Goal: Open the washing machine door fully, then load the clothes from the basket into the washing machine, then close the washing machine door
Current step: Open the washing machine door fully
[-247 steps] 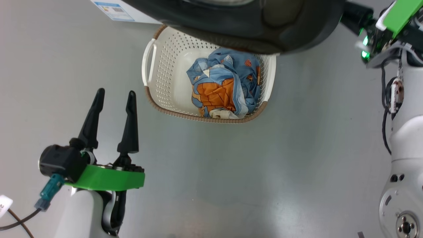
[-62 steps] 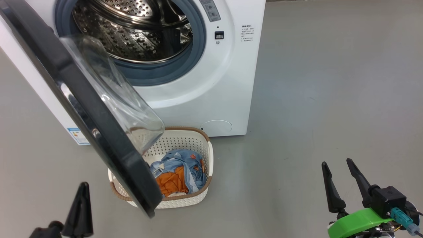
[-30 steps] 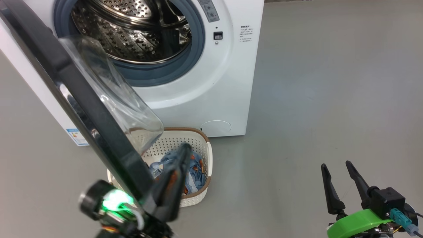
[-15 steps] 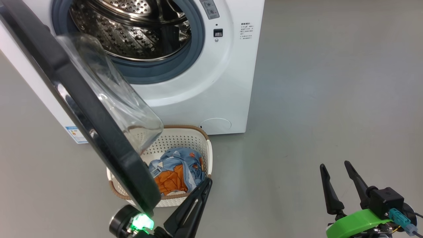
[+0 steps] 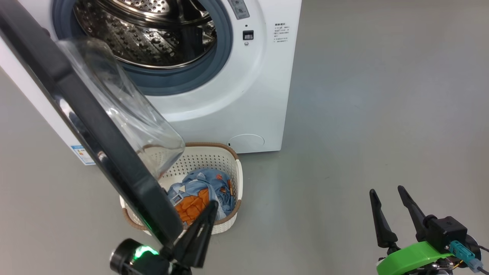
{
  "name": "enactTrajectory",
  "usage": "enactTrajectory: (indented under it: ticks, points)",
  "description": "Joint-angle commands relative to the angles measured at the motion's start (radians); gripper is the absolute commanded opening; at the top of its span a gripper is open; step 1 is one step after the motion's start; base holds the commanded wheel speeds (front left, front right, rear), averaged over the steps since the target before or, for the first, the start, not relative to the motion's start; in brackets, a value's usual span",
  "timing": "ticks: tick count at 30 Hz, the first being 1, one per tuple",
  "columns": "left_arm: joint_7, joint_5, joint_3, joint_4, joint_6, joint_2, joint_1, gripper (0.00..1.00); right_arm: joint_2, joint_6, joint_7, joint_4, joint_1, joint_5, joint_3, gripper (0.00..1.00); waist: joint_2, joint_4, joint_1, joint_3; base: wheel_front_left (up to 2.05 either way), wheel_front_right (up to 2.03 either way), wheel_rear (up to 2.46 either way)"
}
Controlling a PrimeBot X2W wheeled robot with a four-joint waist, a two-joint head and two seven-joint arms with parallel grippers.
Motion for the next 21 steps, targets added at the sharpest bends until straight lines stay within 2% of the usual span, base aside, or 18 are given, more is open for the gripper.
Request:
enactTrajectory:
  ticks: [1, 11, 21]
  points:
    - [-0.005, -0.006, 0.043, -0.014, -0.003, -0.004, -0.046, 0.0, -0.003, 0.002, -0.009, -0.022, -0.02, 0.01, 0.023, 1.0, 0.0, -0.003, 0.0, 0.003, 0.0, 0.0, 0.0]
    - [-0.005, -0.016, 0.122, 0.065, -0.002, -0.019, -0.075, 0.0, -0.003, 0.002, -0.009, -0.021, -0.025, 0.02, 0.019, 1.0, 0.0, -0.006, 0.0, 0.017, 0.0, 0.0, 0.0]
    - [-0.005, -0.017, 0.201, 0.117, 0.018, -0.028, -0.07, 0.0, -0.003, 0.002, -0.009, -0.016, -0.029, 0.026, 0.02, 1.0, 0.0, 0.02, 0.0, 0.021, 0.0, 0.0, 0.0]
